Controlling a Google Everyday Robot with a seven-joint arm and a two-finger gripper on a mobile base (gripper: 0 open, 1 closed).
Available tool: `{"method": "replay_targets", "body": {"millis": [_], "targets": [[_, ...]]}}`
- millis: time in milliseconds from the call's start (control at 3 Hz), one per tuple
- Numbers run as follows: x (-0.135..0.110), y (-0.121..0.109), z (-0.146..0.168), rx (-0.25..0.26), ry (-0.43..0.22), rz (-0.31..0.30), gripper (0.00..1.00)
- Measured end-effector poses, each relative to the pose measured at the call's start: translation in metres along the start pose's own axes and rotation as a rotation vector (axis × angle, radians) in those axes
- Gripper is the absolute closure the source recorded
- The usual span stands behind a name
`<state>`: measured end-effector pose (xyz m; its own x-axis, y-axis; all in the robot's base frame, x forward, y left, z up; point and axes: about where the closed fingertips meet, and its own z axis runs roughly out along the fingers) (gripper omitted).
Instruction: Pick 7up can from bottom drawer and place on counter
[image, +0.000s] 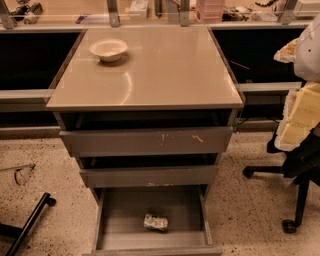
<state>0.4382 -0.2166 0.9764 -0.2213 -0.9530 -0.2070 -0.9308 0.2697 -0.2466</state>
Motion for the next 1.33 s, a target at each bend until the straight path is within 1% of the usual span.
{"method": "replay_targets", "body": {"millis": [333, 667, 1000, 1333], "targets": [[-0.001, -0.001, 0.001, 0.007, -0.001, 0.000, 0.00], [0.004, -0.011, 0.051, -0.024, -0.028, 0.031, 0.00], [0.001, -0.024, 0.156, -0.124, -0.140, 0.053, 0.00], [0.006, -0.025, 0.193, -0.173, -0.149, 0.073, 0.00]]}}
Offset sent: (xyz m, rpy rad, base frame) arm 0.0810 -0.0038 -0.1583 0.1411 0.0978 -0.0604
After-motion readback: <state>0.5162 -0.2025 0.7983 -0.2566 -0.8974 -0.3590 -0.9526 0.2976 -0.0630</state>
